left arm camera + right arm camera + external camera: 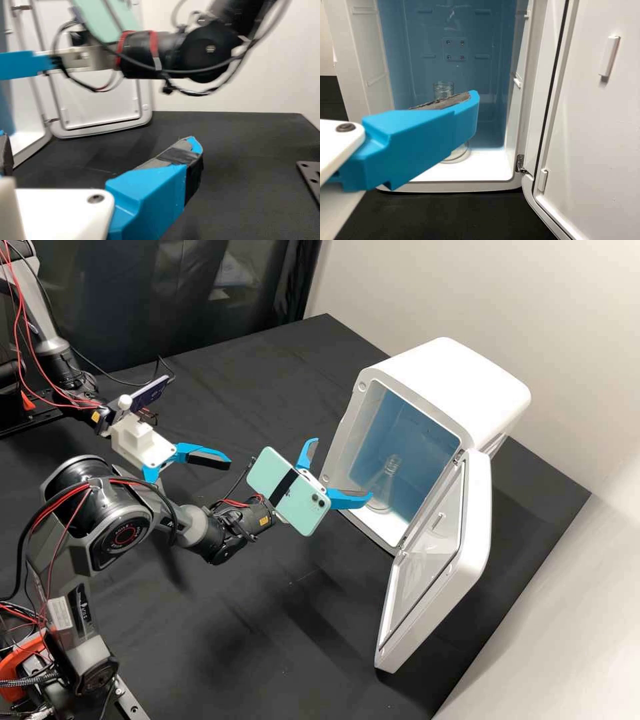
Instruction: Take the flask out of the incubator
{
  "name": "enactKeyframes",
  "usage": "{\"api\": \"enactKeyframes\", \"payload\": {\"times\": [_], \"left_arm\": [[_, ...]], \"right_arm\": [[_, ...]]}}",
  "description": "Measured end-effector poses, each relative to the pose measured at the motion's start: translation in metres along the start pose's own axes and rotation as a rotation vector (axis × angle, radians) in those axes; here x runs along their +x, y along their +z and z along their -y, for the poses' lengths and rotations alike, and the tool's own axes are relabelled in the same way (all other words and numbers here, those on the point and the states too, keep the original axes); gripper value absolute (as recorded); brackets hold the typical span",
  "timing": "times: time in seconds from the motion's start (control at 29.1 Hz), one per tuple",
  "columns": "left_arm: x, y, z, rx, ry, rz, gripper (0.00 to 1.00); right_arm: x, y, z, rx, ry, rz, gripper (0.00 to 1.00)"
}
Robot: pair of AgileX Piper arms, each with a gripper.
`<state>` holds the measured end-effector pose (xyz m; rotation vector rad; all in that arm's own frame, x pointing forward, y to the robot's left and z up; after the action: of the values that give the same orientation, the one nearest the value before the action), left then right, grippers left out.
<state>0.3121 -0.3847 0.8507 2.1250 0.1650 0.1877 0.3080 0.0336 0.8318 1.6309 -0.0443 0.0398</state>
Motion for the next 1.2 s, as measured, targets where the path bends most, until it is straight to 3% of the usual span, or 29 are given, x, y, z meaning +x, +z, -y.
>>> {"api": "enactKeyframes", "payload": {"times": [0.14, 0.48, 0.62, 1.2], "left_arm": [[0.0, -0.015, -0.0015, -0.027, 0.005, -0.046, 1.0], [-0.002, -0.043, -0.0001, -0.021, -0.004, -0.116, 1.0], [-0.002, -0.046, -0.0007, -0.036, -0.001, -0.123, 1.0], [-0.003, -0.047, -0.0009, -0.032, -0.002, -0.123, 1.0]], "right_arm": [[0.0, 0.0, 0.0, 0.0, 0.0, 0.0, 1.0], [0.0, 0.0, 0.0, 0.0, 0.0, 0.0, 1.0], [0.0, 0.0, 0.0, 0.0, 0.0, 0.0, 1.0], [0.0, 0.0, 0.0, 0.011, 0.0, 0.0, 1.0]]}}
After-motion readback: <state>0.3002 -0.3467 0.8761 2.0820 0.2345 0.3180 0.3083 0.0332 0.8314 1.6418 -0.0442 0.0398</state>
